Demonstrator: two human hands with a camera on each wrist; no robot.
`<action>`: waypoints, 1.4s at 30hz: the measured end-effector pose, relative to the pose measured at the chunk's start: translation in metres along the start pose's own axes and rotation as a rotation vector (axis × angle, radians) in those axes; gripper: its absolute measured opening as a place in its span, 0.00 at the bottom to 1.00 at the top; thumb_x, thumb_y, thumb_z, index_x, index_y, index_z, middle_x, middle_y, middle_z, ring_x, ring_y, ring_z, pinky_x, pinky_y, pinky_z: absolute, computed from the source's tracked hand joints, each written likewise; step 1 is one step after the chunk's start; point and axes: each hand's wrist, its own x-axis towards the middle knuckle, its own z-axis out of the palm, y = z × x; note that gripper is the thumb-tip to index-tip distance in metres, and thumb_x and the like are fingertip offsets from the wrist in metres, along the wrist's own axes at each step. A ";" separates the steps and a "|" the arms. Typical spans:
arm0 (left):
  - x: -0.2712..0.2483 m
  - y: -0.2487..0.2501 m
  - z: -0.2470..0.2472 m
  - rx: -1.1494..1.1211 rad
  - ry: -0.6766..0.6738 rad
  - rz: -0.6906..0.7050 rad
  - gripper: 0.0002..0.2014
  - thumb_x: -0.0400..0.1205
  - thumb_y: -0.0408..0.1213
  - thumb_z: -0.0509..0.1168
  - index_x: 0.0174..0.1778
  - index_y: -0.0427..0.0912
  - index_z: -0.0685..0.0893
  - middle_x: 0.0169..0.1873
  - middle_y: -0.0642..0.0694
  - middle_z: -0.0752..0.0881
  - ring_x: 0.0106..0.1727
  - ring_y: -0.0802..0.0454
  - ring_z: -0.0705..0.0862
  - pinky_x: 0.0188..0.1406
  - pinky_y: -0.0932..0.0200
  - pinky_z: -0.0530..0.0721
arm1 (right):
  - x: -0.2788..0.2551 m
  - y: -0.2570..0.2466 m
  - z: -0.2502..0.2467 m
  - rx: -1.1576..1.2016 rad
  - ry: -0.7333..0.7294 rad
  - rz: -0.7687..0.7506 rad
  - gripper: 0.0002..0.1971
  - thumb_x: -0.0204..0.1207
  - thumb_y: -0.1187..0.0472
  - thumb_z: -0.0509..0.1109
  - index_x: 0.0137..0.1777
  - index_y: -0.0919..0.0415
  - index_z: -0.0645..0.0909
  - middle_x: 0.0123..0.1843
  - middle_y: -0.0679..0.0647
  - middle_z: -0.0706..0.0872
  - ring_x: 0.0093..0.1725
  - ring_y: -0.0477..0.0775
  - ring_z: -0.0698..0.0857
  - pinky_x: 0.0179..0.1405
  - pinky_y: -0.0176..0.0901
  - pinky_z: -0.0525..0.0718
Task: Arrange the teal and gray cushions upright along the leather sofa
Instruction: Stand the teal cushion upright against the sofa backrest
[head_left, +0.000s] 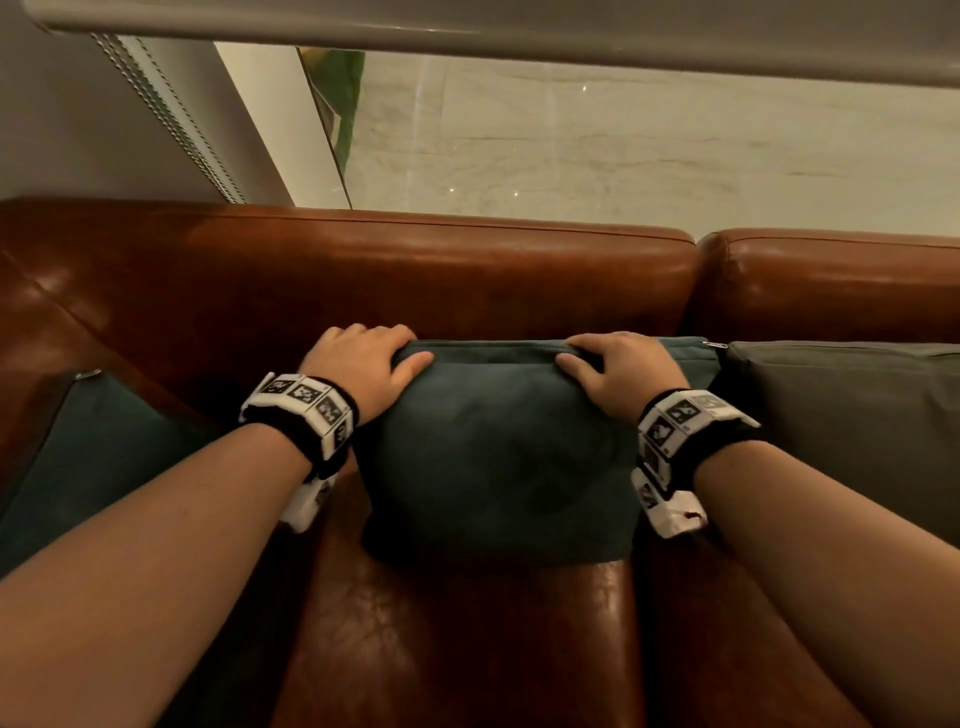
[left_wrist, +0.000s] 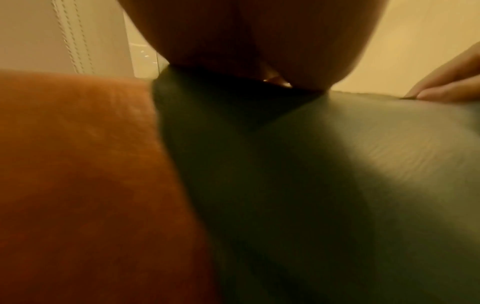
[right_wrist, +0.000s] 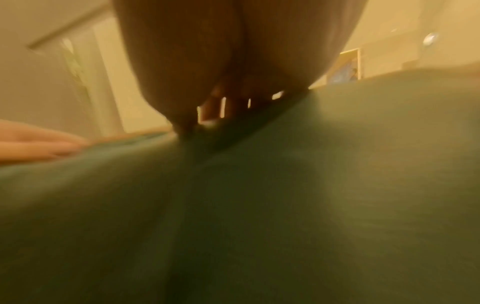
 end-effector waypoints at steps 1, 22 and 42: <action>-0.006 -0.010 0.001 0.047 -0.003 0.008 0.24 0.83 0.65 0.43 0.62 0.57 0.76 0.58 0.51 0.85 0.59 0.45 0.81 0.59 0.47 0.73 | -0.003 0.014 -0.002 -0.064 -0.011 0.004 0.25 0.81 0.33 0.56 0.72 0.42 0.78 0.70 0.47 0.84 0.70 0.54 0.79 0.73 0.52 0.71; -0.047 -0.027 0.037 -0.896 0.268 -0.450 0.17 0.82 0.43 0.66 0.67 0.51 0.75 0.56 0.48 0.83 0.57 0.49 0.82 0.59 0.52 0.79 | -0.023 0.092 0.011 0.233 0.253 0.124 0.10 0.79 0.51 0.71 0.51 0.58 0.80 0.46 0.53 0.79 0.54 0.61 0.78 0.53 0.46 0.70; -0.044 -0.033 0.067 -1.284 0.523 -0.772 0.14 0.78 0.55 0.67 0.53 0.52 0.89 0.45 0.49 0.90 0.50 0.46 0.88 0.57 0.41 0.85 | -0.042 0.103 0.052 1.115 0.632 0.724 0.15 0.80 0.50 0.72 0.62 0.55 0.87 0.57 0.57 0.90 0.57 0.53 0.87 0.63 0.49 0.84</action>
